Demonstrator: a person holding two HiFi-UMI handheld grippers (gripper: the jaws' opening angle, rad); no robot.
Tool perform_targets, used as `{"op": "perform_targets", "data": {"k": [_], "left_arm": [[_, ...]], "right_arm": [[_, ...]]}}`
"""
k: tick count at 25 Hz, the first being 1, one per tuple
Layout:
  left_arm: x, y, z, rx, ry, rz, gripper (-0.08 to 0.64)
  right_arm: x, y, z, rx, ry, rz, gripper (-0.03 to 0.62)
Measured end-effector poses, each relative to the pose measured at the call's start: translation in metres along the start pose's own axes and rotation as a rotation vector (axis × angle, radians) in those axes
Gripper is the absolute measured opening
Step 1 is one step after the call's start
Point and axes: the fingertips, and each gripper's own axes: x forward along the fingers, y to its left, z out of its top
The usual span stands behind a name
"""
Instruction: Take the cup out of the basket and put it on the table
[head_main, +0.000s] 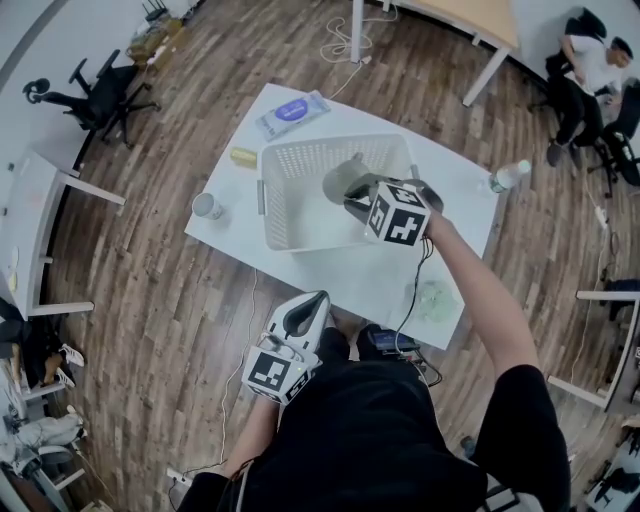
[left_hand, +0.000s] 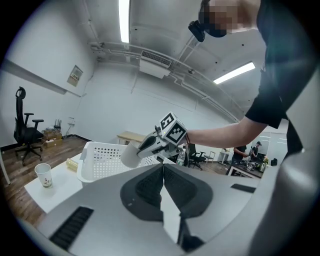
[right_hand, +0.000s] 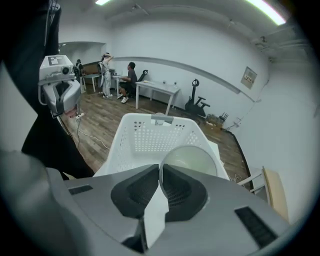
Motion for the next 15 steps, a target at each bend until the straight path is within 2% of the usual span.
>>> {"op": "perform_targets", "data": {"k": [6, 15], "left_arm": [[0.010, -0.019, 0.002, 0.029, 0.005, -0.057, 0.009], [0.027, -0.055, 0.006, 0.067, 0.003, -0.139, 0.009]], "right_arm": [[-0.055, 0.004, 0.014, 0.071, -0.128, -0.077, 0.043], [-0.134, 0.027, 0.005, 0.240, -0.327, -0.188, 0.043]]}}
